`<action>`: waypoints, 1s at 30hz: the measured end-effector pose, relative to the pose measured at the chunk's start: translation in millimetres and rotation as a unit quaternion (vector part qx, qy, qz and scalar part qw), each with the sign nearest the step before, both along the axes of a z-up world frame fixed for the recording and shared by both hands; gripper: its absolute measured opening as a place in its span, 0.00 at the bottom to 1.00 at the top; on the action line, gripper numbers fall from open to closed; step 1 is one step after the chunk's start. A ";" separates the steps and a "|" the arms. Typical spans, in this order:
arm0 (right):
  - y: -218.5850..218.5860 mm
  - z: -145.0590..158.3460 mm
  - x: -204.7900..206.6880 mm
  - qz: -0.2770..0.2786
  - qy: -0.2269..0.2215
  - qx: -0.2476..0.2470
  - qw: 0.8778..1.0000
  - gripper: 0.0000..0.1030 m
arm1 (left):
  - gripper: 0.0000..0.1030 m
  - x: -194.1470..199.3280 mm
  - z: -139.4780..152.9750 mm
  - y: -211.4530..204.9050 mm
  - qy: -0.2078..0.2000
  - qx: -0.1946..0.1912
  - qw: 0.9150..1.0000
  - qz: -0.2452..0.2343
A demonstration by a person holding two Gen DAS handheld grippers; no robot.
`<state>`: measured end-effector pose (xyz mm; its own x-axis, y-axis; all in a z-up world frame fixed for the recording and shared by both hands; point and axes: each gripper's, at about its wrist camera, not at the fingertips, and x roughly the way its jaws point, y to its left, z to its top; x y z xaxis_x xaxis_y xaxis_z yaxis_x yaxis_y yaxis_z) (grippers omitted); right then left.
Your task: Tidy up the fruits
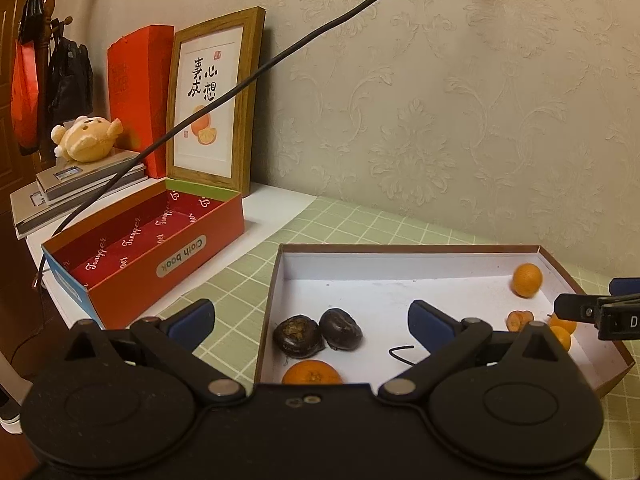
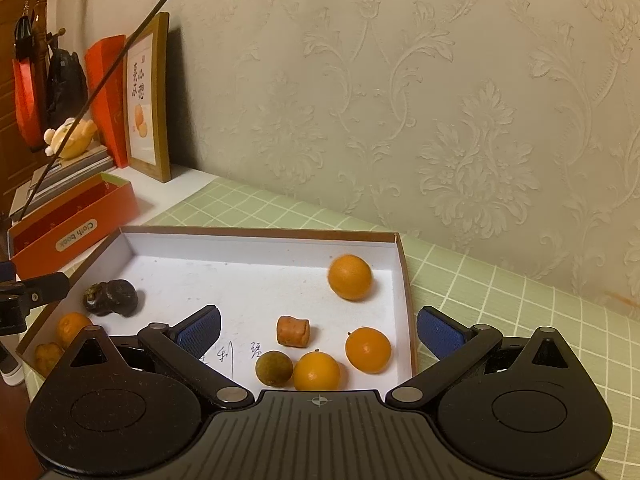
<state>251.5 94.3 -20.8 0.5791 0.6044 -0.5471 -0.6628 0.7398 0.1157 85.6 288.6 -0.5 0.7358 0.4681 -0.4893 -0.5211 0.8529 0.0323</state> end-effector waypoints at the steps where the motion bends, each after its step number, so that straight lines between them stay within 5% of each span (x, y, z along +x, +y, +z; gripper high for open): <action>1: -0.2 0.4 -0.1 0.000 0.000 0.000 1.000 1.00 | 0.94 0.1 0.0 1.0 0.000 0.000 1.000 0.000; 23: 0.4 7.8 -7.5 0.012 -0.002 -0.001 1.000 1.00 | 0.94 -4.3 4.8 -2.6 0.007 -0.008 1.000 0.002; 30: -23.3 45.8 -33.6 0.019 -0.014 0.006 1.000 1.00 | 0.94 -42.0 45.8 -28.4 -0.022 -0.015 1.000 -0.014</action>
